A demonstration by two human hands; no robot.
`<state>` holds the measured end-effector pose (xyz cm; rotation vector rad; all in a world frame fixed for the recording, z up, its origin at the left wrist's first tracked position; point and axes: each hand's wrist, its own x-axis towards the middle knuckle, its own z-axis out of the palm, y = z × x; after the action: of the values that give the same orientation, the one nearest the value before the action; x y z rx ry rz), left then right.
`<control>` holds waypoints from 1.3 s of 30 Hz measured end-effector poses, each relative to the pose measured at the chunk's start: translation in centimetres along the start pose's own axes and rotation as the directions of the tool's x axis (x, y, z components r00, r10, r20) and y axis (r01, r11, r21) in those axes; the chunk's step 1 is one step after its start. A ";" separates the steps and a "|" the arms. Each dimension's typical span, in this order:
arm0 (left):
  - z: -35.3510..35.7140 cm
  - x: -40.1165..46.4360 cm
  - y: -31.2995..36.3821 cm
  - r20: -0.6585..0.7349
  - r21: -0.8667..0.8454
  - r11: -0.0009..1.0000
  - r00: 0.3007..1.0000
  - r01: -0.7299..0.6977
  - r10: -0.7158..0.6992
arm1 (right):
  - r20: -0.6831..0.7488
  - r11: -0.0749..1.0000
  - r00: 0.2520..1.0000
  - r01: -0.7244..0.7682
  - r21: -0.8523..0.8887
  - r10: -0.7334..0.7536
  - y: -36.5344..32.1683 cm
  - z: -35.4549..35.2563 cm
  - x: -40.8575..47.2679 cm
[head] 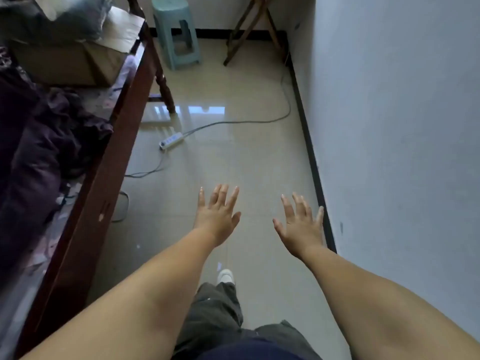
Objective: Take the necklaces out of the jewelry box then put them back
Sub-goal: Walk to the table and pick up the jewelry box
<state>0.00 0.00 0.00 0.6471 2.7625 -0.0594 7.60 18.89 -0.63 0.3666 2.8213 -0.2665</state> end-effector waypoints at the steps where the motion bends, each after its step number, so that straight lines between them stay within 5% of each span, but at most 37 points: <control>1: -0.6 1.8 -0.4 0.000 0.007 1.000 1.000 -0.009 0.009 | -0.007 0.999 1.000 -0.022 0.023 0.023 -0.1 -0.6 1.6; 12: -8.0 23.8 0.5 -0.010 0.069 0.982 0.984 -0.175 0.176 | -0.052 0.991 0.991 -0.121 0.059 0.124 3.6 -7.9 21.2; 20: -14.8 39.7 1.4 -0.049 -0.050 0.997 0.998 -0.050 0.047 | -0.048 0.996 0.996 -0.071 0.048 0.073 7.1 -15.2 38.7; 28: -18.1 54.4 -6.3 -0.031 0.006 0.998 0.998 0.061 -0.061 | -0.010 0.998 0.998 0.056 0.026 -0.056 3.1 -18.5 57.2; 39: -27.0 78.6 -11.9 -0.029 0.011 0.997 0.997 -0.074 0.075 | -0.049 0.985 0.991 -0.121 0.127 0.128 1.0 -26.7 78.6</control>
<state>-79.88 25.85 1.78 0.7589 2.7652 -0.0471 -71.77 43.10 0.84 0.5839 2.8299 -0.4108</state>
